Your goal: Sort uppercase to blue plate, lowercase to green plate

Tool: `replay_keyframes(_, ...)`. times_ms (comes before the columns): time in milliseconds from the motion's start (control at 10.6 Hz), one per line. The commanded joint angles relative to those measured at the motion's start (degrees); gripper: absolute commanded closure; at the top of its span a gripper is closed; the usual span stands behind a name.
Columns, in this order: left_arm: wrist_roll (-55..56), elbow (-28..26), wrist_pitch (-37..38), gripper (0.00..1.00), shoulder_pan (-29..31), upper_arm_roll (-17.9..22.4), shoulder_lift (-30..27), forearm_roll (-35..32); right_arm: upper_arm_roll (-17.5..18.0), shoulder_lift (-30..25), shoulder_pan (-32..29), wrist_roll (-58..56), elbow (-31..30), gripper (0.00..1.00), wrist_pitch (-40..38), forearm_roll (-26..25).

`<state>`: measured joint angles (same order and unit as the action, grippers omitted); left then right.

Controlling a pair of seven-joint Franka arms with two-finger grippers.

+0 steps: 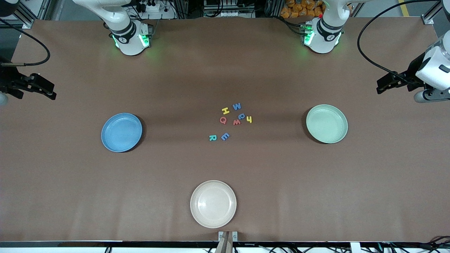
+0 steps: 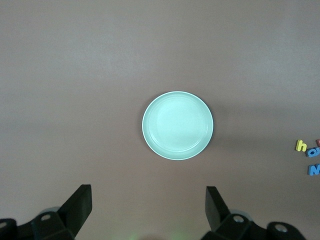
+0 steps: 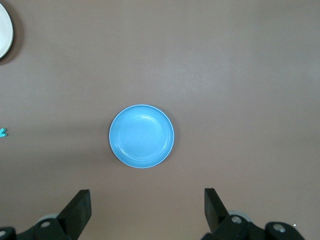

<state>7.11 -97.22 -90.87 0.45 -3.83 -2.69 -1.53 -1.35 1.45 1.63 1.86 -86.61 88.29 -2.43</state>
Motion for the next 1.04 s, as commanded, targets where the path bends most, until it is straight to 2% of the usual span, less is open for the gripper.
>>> replay_keyframes(0,1.24,-0.95,-0.27,0.0,0.52,-0.48,-1.18,-0.31,0.29,-1.28,-0.84,-0.8,-1.45,0.0,-0.13,1.2)
replay_keyframes(471,2.64,-0.78,-0.36,0.0,0.17,-0.65,-1.18,-0.31,0.03,-1.18,0.38,-0.89,-1.54,0.0,0.04,1.29)
replay_keyframes(565,2.73,-0.69,-0.36,0.0,0.16,-0.65,-1.18,0.03,-1.36,-1.19,1.7,-1.41,-1.63,0.0,0.48,1.46)
replay_keyframes(753,2.73,-0.69,-0.36,0.0,0.16,-0.65,-1.26,0.12,-2.6,-1.19,1.53,-3.26,-2.15,0.0,0.74,5.58)
replay_keyframes(941,2.82,-0.87,-0.27,0.0,0.08,-0.83,-1.35,0.12,-4.79,-1.19,2.94,-4.14,-2.5,0.0,0.92,5.68)
